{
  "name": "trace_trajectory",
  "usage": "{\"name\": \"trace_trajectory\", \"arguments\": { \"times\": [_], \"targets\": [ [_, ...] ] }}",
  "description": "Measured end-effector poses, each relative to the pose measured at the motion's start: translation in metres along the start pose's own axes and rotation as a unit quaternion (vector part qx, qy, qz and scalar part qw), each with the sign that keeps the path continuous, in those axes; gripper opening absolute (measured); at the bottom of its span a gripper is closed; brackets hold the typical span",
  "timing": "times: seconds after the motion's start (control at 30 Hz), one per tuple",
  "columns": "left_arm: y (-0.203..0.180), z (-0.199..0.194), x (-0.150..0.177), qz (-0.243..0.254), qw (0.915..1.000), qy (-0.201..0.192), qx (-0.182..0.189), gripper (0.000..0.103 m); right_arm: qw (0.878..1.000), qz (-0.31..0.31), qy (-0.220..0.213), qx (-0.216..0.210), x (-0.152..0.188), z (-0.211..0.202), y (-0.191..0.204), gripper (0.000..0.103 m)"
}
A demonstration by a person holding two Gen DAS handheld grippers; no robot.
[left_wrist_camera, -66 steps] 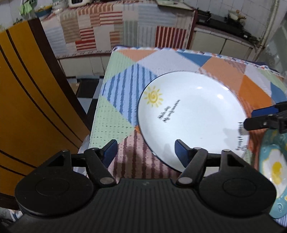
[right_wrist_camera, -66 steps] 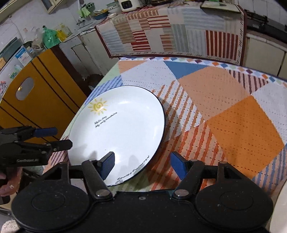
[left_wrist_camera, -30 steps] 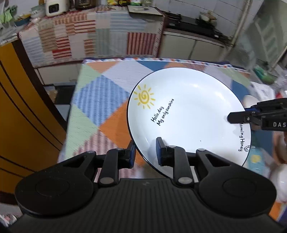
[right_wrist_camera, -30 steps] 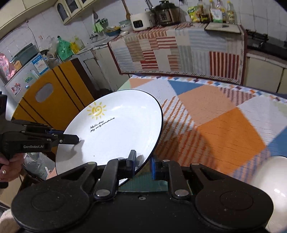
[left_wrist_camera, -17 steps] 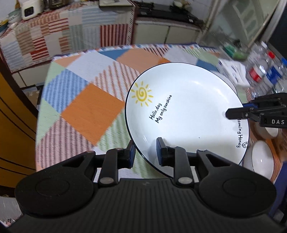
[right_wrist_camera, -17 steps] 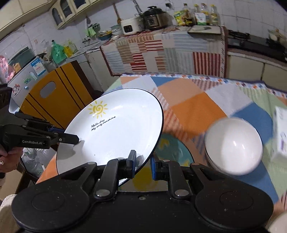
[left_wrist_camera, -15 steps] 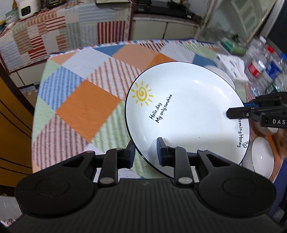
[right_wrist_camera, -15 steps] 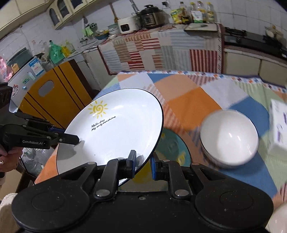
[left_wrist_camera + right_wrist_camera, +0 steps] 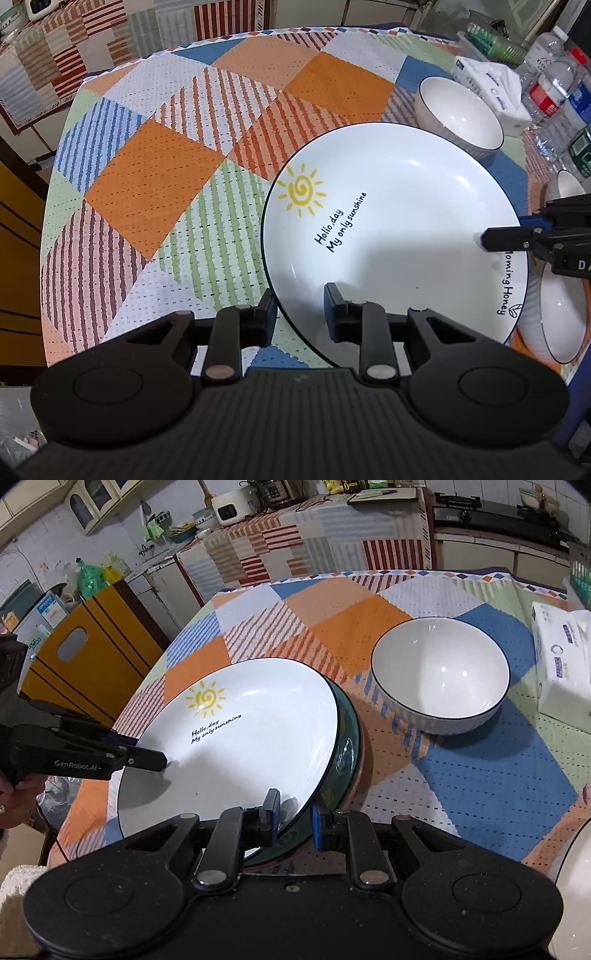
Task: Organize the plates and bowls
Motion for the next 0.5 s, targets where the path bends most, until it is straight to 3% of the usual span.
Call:
{"name": "trace_trajectory", "arguments": {
  "times": [0.5],
  "targets": [
    [-0.001,0.014,-0.004,-0.017,0.9996,0.017,-0.012,0.026,0.998,-0.043,0.025,0.04,-0.007,0.003,0.008,0.023]
  ]
}}
Point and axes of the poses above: each gripper's, at about its wrist camera, not at the fingertips, and z roughly the way its jaws point, y to its left, x to its underside, the point moved 7 cm from there along z, roughly the way its jaws point, and after that the axes turned 4 degrees about z, right-handed, at the moved point
